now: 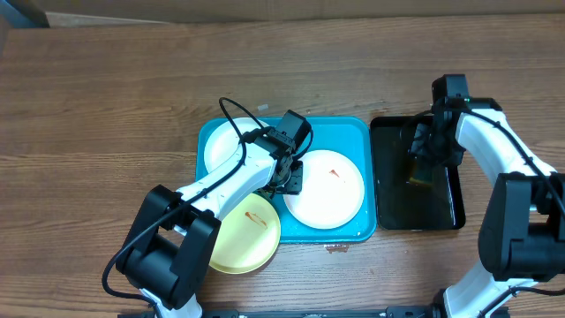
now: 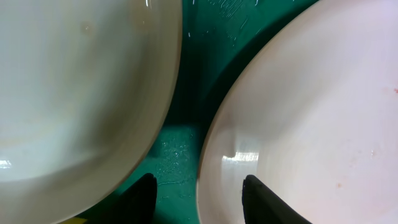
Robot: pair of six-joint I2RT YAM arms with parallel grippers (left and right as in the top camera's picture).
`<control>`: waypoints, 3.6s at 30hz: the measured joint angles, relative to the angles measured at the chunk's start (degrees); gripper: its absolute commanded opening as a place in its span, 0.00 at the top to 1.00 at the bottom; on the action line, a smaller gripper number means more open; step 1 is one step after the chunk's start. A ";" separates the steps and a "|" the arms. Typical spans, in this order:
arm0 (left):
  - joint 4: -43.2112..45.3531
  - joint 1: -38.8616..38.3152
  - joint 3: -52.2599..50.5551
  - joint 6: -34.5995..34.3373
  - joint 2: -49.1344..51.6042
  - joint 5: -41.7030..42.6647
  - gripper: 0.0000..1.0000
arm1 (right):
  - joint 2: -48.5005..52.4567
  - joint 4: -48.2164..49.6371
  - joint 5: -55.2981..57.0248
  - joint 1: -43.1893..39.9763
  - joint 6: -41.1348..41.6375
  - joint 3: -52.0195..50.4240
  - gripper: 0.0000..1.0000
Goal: Clean dirty plates on tray and stack at the side
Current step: 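Lower the right gripper over the green sponge in the black tray, then close the right gripper on the sponge's narrow middle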
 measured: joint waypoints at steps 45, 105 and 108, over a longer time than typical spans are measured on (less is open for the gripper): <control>1.07 0.00 -0.70 -0.31 0.22 0.00 0.76 | 0.02 0.68 -4.50 0.00 -0.02 -2.36 0.51; 2.40 0.00 -0.74 -0.61 1.31 0.20 0.86 | 0.00 2.29 -5.20 -0.02 -0.13 -2.40 0.81; 2.43 0.00 -0.74 -0.61 1.31 0.20 0.90 | 0.00 1.60 -5.22 -0.02 -0.11 -2.43 0.96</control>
